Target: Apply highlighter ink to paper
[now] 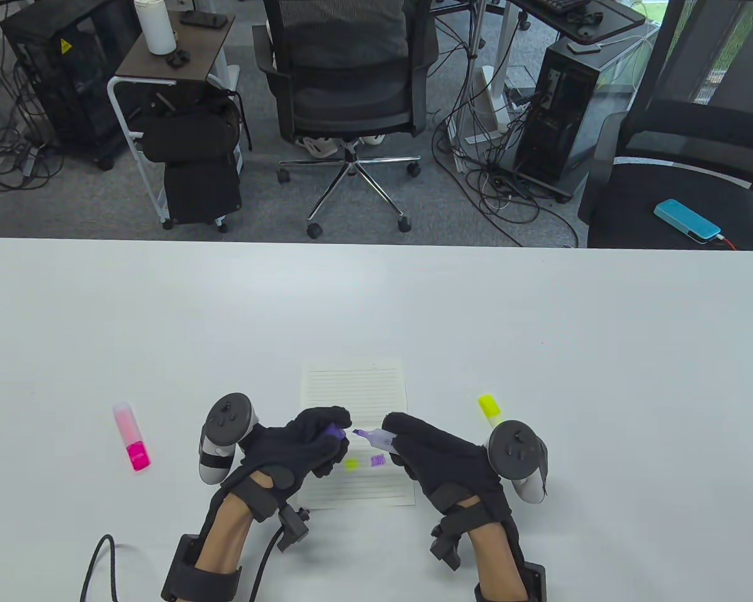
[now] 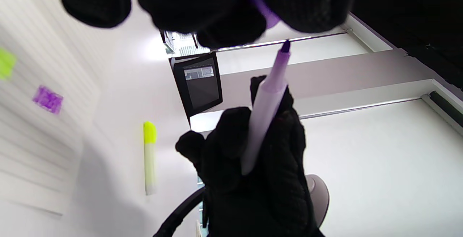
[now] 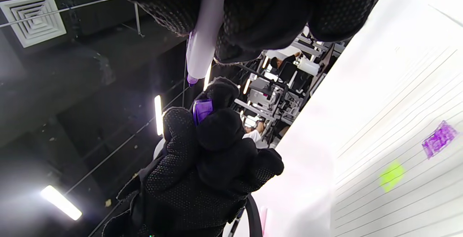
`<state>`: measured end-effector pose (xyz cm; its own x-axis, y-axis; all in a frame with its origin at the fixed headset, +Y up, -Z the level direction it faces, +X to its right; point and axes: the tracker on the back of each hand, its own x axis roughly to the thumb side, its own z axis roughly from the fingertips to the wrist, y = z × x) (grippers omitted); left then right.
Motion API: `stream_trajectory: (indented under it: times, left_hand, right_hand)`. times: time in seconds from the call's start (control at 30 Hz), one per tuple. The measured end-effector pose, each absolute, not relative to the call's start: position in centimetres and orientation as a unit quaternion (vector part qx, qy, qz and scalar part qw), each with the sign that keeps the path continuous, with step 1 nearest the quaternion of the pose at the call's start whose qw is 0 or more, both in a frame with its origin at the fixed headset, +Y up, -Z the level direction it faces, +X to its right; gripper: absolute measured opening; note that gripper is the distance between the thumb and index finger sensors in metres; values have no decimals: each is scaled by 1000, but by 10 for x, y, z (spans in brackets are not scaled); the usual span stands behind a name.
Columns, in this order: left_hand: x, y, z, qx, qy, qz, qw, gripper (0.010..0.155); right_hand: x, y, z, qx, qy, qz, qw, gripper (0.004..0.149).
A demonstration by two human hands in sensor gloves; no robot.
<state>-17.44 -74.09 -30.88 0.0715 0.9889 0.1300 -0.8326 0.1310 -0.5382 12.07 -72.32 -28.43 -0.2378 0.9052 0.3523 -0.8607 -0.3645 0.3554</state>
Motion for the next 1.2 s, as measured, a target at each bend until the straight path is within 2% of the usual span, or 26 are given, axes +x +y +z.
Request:
stream_trajectory:
  times: [0.3,0.5,0.63,0.73,0.8,1.07,1.2]
  left_hand:
    - [-167,-740,-306,-175,-260,607,730,60]
    - [-160,-737,-301,-161,-260,514,802,67]
    - [-152,-736,-296,-100,-232,490,834,76]
    - [-147,-730,-292,-15,-225,453,862,72]
    - [-144,-723,-290,17,-228,434,871,70]
    - [-144,-722,-287,57,-236,434,867,64]
    - [-139,-726,-290,21,-253,480,840,71]
  right_hand:
    - [111,-725,-283,264,61,808,524,42]
    - [97,-729,-282,284,95,819,489,44]
    - [87,-733,-281,291,109,816,487,46]
    - [82,-734,-280,286,102,815,494,48]
    - [82,-736,-281,279,107,801,519,48]
    - [78,-739,-280,275,111,779,552,48]
    - [90,-730,-282,278,110,800,521,47]
